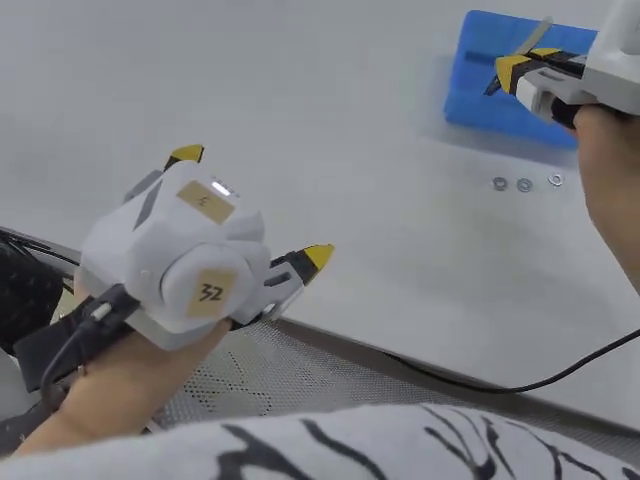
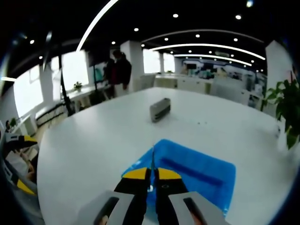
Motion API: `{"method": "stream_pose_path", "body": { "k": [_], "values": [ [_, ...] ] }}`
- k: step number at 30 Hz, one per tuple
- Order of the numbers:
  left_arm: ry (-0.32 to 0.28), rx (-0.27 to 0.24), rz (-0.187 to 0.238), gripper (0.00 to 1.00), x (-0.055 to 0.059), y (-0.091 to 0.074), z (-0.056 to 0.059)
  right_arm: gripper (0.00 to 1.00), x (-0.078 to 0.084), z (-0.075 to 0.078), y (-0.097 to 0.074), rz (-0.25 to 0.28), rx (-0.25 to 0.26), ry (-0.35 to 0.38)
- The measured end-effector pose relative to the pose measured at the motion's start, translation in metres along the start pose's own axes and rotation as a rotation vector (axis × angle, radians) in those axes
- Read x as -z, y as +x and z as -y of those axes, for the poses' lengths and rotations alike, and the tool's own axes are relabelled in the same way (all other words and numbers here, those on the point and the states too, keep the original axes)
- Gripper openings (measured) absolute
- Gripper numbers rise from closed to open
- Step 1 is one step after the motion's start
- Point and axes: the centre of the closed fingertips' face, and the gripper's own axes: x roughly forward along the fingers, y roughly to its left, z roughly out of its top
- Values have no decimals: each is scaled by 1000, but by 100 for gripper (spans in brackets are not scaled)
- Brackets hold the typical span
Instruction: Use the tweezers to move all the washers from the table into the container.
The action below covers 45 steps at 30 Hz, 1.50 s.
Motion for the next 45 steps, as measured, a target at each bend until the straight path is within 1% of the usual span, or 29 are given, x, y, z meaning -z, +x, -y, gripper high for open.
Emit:
{"method": "stream_pose_path", "body": {
  "k": [3, 5, 7, 8, 15, 18, 20, 22, 26, 29, 31, 33, 36, 39, 40, 43, 45],
  "values": [
    [0, -1, -3, 91, 1, 0, 0, 2, 6, 0, 2, -12, 2, -11],
    [-1, -1, -3, 91, 1, 0, 0, 2, 11, -1, 7, -19, 2, -23],
    [0, 0, -6, 91, 1, 0, 0, 2, 11, -3, 4, -24, -2, -27],
    [1, 0, -7, 91, 1, 1, 0, 2, 11, -3, 5, -17, -3, -29],
    [9, 3, -14, 90, 2, 1, 0, 2, 11, -3, 5, -15, 3, -40],
    [9, 1, -16, 89, 3, 2, 0, 1, 12, -2, 5, -3, 9, -30],
    [10, 2, -21, 89, 4, 2, 0, 1, 12, 1, 5, 3, 24, -21],
    [13, 1, -18, 88, 3, 2, 0, 1, 12, 1, 5, -1, 18, -12],
    [10, -5, -16, 88, 3, 1, -1, 1, 12, -3, 6, -8, 22, -54],
    [9, -6, -16, 88, 3, 1, -1, 2, 12, -1, 6, -9, 20, -35],
    [10, -6, -15, 88, 3, 1, -1, 2, 12, -3, 6, -10, 3, -22],
    [10, -5, -14, 88, 3, 1, -1, 3, 12, -4, 5, -10, 2, -14],
    [13, -5, -16, 88, 4, 2, -1, 3, 6, -1, 0, 4, 14, -11],
    [14, -4, -17, 88, 4, 1, -1, 3, -4, 0, -5, 22, 10, 1],
    [15, -4, -17, 88, 4, 1, -1, 3, -8, -2, -6, 28, 3, -1],
    [16, -5, -15, 88, 4, 1, -2, 3, -23, -5, -16, 64, -3, 4],
    [14, -6, -14, 88, 4, 1, -2, 3, -31, -7, -26, 85, -6, 11]
  ]
}}
